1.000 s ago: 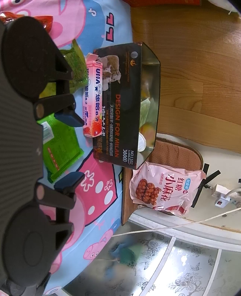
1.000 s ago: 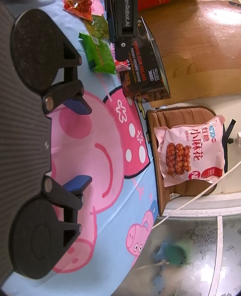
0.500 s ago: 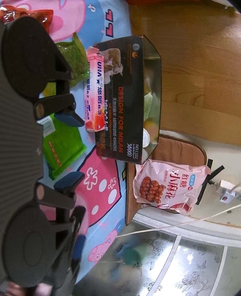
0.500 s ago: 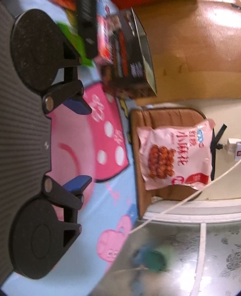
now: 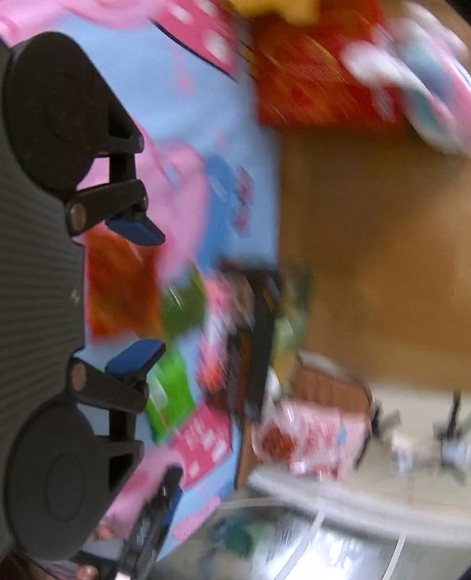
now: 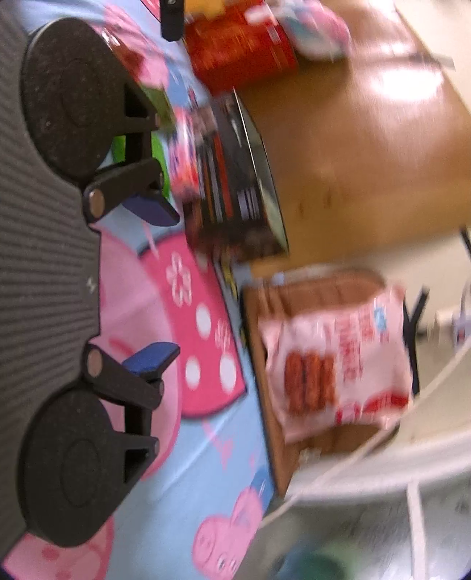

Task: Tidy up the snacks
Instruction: 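Swing the open left tool to the bright green packet and grasp it, then carry the bright green packet with the left tool into the tin box, release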

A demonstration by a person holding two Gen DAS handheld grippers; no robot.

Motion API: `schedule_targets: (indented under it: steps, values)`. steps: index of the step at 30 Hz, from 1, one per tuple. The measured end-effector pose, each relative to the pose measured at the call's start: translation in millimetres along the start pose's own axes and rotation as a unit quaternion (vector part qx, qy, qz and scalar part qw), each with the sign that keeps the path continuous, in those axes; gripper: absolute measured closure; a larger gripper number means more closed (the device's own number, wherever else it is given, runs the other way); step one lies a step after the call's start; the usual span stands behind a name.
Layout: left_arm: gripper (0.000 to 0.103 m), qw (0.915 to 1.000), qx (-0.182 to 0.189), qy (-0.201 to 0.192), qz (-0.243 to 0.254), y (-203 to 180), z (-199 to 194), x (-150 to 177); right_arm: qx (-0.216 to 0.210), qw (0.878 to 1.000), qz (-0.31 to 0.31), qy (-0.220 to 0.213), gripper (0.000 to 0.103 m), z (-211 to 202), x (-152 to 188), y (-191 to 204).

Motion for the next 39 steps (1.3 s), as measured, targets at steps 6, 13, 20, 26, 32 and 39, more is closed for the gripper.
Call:
schedule_targets:
  steps: [6,13,20,26,32,39]
  values:
    - [0.044,0.9984,0.007,0.027,-0.050,16.4,7.1,-15.7,-0.097,0.993,-0.056,0.033,0.030,7.1,-4.3,26.8]
    - [0.046,0.9895,0.115,0.088,0.004,-50.5,67.6,-41.8,-0.111,0.986,-0.077,0.093,0.029,30.6,-12.2,31.3]
    - [0.046,0.9738,0.186,0.131,0.004,-77.3,124.8,-50.8,-0.133,0.964,-0.175,0.148,0.029,49.3,-7.6,56.2]
    - [0.055,0.9761,0.183,0.117,0.002,-79.3,106.5,-56.8,-0.109,0.968,-0.191,0.121,0.039,51.2,-3.3,72.9]
    - [0.055,0.9856,0.164,0.012,0.039,-77.5,49.4,-107.1,-0.127,0.977,-0.169,0.030,0.042,16.7,-37.8,89.6]
    - [0.042,0.9965,0.062,-0.051,-0.024,-35.3,79.0,-166.2,-0.109,0.980,-0.166,-0.009,0.033,80.0,-108.5,118.2]
Point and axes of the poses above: each gripper's, at about its wrist camera, not at the fingertips, and z roughly the way its jaws point, y to its left, x to its underside, the point moved 2 cm from there along z, roughly the way its jaws point, and after that the axes turned 9 degrees about y, right-handed, at the moved point
